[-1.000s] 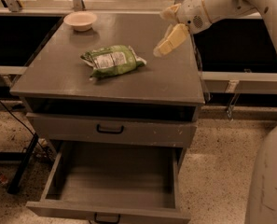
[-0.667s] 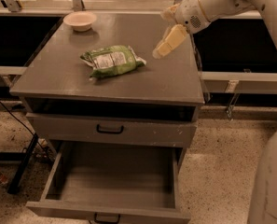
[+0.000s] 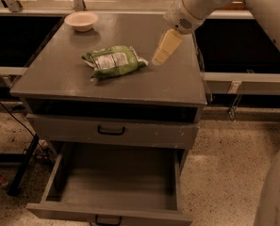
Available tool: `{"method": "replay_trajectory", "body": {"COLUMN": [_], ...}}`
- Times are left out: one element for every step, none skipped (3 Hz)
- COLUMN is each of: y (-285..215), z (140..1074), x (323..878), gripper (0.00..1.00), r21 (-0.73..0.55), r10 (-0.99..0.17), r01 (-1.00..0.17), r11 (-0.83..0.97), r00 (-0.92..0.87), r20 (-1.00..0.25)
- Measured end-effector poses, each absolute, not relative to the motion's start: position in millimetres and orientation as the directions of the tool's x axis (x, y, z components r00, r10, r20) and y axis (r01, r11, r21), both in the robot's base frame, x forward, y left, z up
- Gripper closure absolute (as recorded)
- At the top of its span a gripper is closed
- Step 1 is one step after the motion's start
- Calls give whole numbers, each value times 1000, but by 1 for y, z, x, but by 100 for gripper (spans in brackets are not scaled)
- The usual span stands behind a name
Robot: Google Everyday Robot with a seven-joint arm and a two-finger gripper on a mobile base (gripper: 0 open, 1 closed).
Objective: Place green jalapeno chip bag into middle drawer
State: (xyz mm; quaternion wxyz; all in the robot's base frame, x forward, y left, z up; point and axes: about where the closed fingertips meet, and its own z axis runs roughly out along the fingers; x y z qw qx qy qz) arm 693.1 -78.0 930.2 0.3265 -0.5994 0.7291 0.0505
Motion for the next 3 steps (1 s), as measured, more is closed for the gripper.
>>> {"method": "replay_trajectory", "body": {"y": [-78,-76,-50], "z": [930,934,947], "x": [693,699,719], "gripper": [0,0,0], "r21": [-318,-337,-363], "r10": [-841,-821,-771], "r01": [-907,-895,-890], "r11": [276,291,275], "r00": [-68,-53,21], "r20": [-537,-569,-637]}}
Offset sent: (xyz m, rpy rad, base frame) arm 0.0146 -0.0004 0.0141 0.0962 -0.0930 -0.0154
